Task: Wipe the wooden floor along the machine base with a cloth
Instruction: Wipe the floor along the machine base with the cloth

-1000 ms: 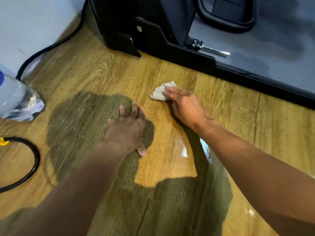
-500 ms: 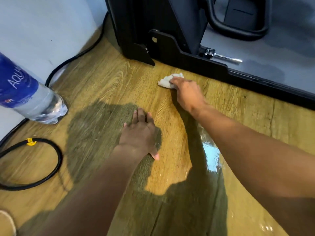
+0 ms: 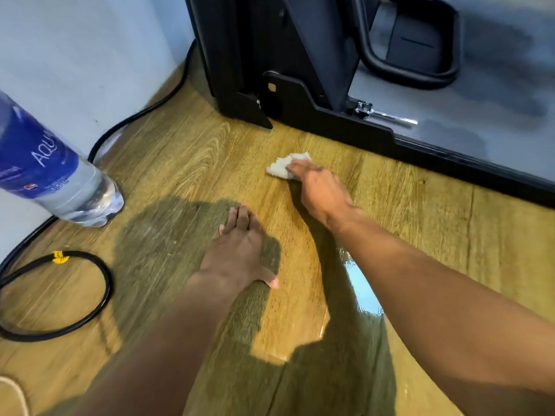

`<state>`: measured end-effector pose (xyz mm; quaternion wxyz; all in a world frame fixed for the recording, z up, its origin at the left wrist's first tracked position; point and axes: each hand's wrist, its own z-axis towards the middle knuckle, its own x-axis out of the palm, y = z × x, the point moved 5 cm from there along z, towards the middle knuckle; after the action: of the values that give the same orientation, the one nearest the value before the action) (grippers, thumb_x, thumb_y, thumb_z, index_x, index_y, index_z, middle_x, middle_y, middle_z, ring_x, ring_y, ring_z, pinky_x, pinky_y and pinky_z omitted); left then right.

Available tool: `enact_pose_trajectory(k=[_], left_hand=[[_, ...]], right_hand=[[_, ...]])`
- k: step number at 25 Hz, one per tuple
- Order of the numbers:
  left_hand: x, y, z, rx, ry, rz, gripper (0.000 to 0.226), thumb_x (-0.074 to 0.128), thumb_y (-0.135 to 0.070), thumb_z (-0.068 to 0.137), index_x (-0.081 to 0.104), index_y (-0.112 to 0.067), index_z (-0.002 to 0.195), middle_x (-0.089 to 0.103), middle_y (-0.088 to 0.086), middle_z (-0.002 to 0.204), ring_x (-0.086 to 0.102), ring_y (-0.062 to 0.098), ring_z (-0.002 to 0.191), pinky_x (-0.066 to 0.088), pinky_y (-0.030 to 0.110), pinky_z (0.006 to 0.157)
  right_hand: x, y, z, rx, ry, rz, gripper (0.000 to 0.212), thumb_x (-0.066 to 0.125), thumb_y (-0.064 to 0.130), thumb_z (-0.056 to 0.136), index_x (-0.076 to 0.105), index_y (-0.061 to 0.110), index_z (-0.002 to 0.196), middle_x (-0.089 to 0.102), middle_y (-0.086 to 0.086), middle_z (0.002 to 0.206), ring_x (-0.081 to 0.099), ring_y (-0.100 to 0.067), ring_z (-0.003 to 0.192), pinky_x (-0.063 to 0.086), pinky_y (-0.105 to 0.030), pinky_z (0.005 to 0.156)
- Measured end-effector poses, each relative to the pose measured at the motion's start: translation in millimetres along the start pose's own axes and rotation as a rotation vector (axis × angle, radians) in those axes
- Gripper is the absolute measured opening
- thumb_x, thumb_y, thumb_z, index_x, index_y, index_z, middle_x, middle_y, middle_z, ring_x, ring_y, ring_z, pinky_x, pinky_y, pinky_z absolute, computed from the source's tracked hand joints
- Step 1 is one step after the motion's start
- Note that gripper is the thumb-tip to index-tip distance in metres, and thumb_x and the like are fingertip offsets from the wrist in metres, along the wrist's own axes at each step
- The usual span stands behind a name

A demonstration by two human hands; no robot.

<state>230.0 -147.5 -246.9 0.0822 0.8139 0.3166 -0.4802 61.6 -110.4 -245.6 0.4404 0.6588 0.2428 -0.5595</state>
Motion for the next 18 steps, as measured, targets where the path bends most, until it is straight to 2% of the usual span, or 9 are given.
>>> enact_pose_trajectory(k=[3, 6, 8, 9, 11, 13, 15, 17, 18], left_hand=[[-9, 29, -10, 0.003, 0.003, -0.017, 0.122, 0.077, -0.056, 0.066, 0.000, -0.017, 0.152, -0.017, 0.000, 0.158, -0.004, 0.021, 0.146, 0.022, 0.045, 0.115], [-17, 80, -20, -0.111, 0.048, 0.013, 0.123, 0.083, -0.039, 0.068, -0.006, -0.025, 0.152, -0.014, 0.007, 0.159, 0.002, 0.028, 0.146, 0.027, 0.047, 0.113], [-16, 99, -25, -0.150, 0.103, 0.062, 0.124, 0.082, -0.043, 0.068, -0.010, -0.030, 0.151, -0.015, 0.010, 0.158, 0.001, 0.032, 0.146, 0.023, 0.047, 0.114], [-15, 101, -26, -0.150, 0.110, 0.075, 0.124, 0.081, -0.045, 0.068, -0.011, -0.031, 0.151, -0.015, 0.011, 0.158, 0.000, 0.033, 0.146, 0.022, 0.047, 0.115], [-13, 99, -24, -0.142, 0.109, 0.078, 0.125, 0.082, -0.045, 0.066, -0.009, -0.030, 0.151, -0.013, 0.013, 0.158, 0.000, 0.035, 0.145, 0.021, 0.048, 0.115], [-14, 99, -21, -0.134, 0.105, 0.081, 0.127, 0.083, -0.045, 0.064, -0.007, -0.029, 0.152, -0.010, 0.015, 0.158, 0.002, 0.037, 0.145, 0.021, 0.047, 0.115], [-16, 105, -19, -0.112, 0.127, 0.118, 0.129, 0.084, -0.046, 0.062, -0.007, -0.030, 0.152, -0.007, 0.014, 0.158, 0.006, 0.037, 0.144, 0.023, 0.044, 0.114], [-19, 115, -17, -0.083, 0.136, 0.166, 0.130, 0.087, -0.043, 0.059, -0.006, -0.037, 0.150, -0.003, 0.010, 0.159, 0.015, 0.033, 0.144, 0.026, 0.040, 0.111], [-20, 119, -19, -0.066, 0.128, 0.187, 0.130, 0.087, -0.041, 0.059, -0.005, -0.039, 0.149, -0.001, 0.007, 0.160, 0.018, 0.031, 0.143, 0.028, 0.039, 0.110]], right_hand=[[1, 22, -14, 0.067, 0.004, 0.018, 0.065, 0.040, -0.016, 0.081, 0.041, 0.013, 0.139, 0.047, -0.013, 0.141, 0.054, -0.025, 0.121, 0.045, -0.038, 0.102], [21, 62, -85, -0.192, 0.073, 0.074, 0.060, 0.048, -0.011, 0.081, 0.047, 0.011, 0.136, 0.046, -0.014, 0.141, 0.047, -0.028, 0.129, 0.042, -0.044, 0.104], [24, 73, -119, -0.356, 0.117, 0.087, 0.059, 0.061, -0.009, 0.074, 0.056, 0.012, 0.128, 0.053, -0.010, 0.136, 0.052, -0.029, 0.124, 0.044, -0.044, 0.100], [23, 69, -118, -0.397, 0.126, 0.067, 0.060, 0.060, -0.009, 0.074, 0.056, 0.015, 0.129, 0.052, -0.007, 0.138, 0.050, -0.026, 0.126, 0.042, -0.042, 0.103], [17, 57, -94, -0.289, 0.134, 0.043, 0.066, 0.048, -0.013, 0.080, 0.047, 0.020, 0.138, 0.041, -0.001, 0.147, 0.039, -0.018, 0.135, 0.033, -0.036, 0.112], [9, 53, -79, -0.110, 0.087, 0.067, 0.071, 0.040, -0.016, 0.082, 0.040, 0.021, 0.142, 0.035, 0.000, 0.150, 0.033, -0.014, 0.138, 0.029, -0.035, 0.114], [12, 68, -98, -0.073, 0.085, 0.095, 0.068, 0.044, -0.016, 0.081, 0.044, 0.020, 0.139, 0.039, -0.002, 0.148, 0.040, -0.017, 0.134, 0.040, -0.037, 0.107], [24, 99, -154, -0.260, 0.125, 0.096, 0.061, 0.042, -0.010, 0.078, 0.056, 0.018, 0.130, 0.052, -0.004, 0.138, 0.056, -0.020, 0.121, 0.055, -0.034, 0.089], [26, 113, -184, -0.389, 0.183, 0.102, 0.056, 0.041, -0.003, 0.077, 0.060, 0.019, 0.125, 0.057, -0.002, 0.133, 0.059, -0.018, 0.117, 0.056, -0.032, 0.085]])
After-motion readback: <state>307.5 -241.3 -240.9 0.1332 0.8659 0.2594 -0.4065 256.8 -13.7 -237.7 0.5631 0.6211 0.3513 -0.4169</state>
